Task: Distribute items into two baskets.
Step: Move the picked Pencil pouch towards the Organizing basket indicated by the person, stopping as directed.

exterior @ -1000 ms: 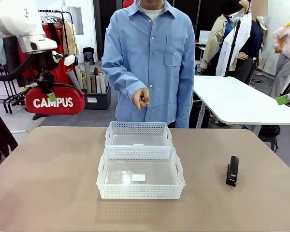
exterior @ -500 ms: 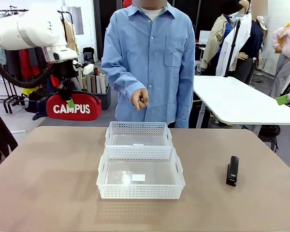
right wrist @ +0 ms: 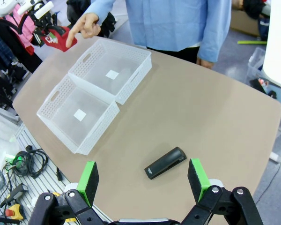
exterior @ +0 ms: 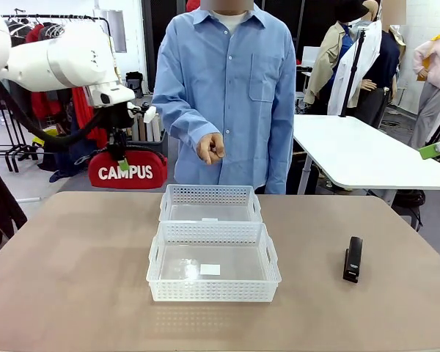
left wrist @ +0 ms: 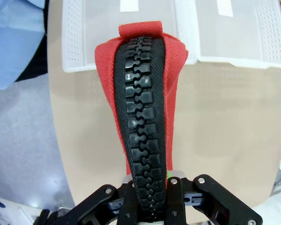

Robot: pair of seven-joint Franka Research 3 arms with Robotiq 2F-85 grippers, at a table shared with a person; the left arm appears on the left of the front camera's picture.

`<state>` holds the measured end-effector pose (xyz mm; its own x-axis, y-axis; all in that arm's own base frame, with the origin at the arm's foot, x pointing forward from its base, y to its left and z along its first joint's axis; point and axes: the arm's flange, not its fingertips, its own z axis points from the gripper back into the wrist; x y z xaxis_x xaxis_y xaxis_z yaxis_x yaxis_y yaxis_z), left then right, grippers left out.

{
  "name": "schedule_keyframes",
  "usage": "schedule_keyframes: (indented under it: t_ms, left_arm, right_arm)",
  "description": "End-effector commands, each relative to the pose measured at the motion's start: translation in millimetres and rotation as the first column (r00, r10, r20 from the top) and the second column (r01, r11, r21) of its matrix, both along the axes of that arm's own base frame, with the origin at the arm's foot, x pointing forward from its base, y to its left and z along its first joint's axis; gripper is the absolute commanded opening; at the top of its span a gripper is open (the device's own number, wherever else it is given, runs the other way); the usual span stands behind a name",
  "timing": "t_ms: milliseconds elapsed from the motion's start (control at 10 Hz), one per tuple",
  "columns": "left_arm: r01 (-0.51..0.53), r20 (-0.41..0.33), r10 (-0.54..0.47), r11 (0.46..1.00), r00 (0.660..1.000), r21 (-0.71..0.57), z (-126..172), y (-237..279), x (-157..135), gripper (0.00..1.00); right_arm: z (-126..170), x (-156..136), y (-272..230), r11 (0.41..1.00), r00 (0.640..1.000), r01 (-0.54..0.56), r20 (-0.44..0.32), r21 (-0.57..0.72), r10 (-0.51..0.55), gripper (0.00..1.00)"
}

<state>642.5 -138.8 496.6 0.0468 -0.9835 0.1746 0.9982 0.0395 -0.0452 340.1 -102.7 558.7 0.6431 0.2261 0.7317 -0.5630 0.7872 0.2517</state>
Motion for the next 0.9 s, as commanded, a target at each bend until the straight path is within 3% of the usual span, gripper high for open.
schedule_keyframes:
  t_ms: [0,400,500,800]
  left_arm:
    - [-0.051,0.058,0.051,0.999,0.997,0.011,-11.1,-11.1,-1.8,0.00]
    - [-0.050,0.114,0.049,0.999,0.992,0.004,-27.3,-15.2,-6.3,0.00]
    - [-0.051,0.129,0.044,0.998,0.991,0.047,-12.0,6.6,-19.2,0.00]
    - [-0.072,0.153,0.072,0.997,0.986,0.000,30.4,92.0,-88.6,0.00]
  right_arm:
    - [1.4,0.8,-0.1,1.000,1.000,-0.015,0.017,0.021,0.015,1.00]
    - [1.4,0.8,-0.1,1.000,1.000,-0.015,0.017,0.021,0.015,1.00]
    - [1.4,0.8,-0.1,1.000,1.000,-0.015,0.017,0.021,0.015,1.00]
    - [1.4,0.8,-0.1,1.000,1.000,-0.015,0.017,0.021,0.015,1.00]
